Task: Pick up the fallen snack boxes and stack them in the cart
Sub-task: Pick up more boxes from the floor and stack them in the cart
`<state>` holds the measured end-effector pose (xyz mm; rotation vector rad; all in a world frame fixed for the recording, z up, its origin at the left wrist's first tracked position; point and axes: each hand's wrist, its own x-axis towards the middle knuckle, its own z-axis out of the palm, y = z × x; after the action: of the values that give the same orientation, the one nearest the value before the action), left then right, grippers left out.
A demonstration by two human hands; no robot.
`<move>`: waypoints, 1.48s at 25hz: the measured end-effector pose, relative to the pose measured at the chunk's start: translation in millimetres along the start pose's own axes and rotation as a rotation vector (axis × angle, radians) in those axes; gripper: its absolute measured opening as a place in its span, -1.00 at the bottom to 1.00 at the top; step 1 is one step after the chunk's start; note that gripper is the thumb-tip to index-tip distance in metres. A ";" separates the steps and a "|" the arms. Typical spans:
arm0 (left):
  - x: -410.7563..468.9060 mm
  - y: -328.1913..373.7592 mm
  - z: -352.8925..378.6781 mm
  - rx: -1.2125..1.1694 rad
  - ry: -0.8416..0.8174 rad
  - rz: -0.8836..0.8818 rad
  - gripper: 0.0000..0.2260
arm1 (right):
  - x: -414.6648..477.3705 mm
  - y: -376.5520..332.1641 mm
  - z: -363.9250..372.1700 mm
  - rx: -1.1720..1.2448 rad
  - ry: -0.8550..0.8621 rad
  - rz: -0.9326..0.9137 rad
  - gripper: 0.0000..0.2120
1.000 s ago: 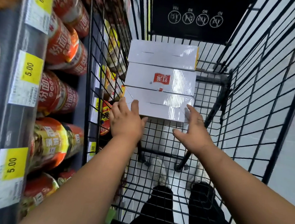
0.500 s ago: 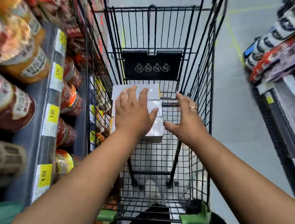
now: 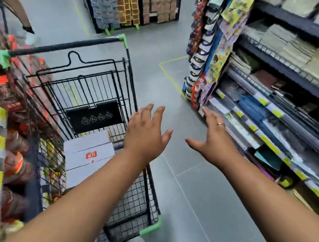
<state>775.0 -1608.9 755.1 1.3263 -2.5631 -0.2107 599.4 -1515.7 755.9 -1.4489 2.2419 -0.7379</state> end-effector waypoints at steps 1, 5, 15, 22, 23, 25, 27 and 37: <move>-2.4 29.5 0.9 0.001 -0.004 0.050 -0.39 | -18.3 20.3 -23.8 -0.003 0.034 0.031 -0.08; -26.8 164.3 6.5 -0.054 -0.080 0.229 -0.37 | -101.4 97.9 -109.0 0.069 0.139 0.184 -0.06; -96.6 466.4 25.1 -0.170 -0.197 0.688 -0.36 | -298.9 250.8 -272.0 0.067 0.460 0.408 -0.16; -144.6 593.0 57.6 -0.198 -0.330 1.043 -0.36 | -407.9 330.7 -299.0 0.105 0.653 0.739 -0.14; -151.7 608.3 63.5 -0.187 -0.357 1.091 -0.35 | -420.6 339.1 -301.6 0.096 0.680 0.780 -0.15; -163.3 639.0 74.0 -0.190 -0.401 1.188 -0.35 | -442.4 351.3 -309.4 0.094 0.735 0.859 -0.16; -173.4 678.0 85.4 -0.212 -0.442 1.306 -0.35 | -466.0 364.8 -319.4 0.084 0.811 0.960 -0.16; -278.6 831.3 106.4 -0.266 -0.624 1.868 -0.27 | -597.6 374.8 -326.2 0.044 1.184 1.453 -0.18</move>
<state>249.8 -901.0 809.9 -1.5551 -2.8098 -0.5214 386.0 -769.9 802.5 1.1235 3.0072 -1.0793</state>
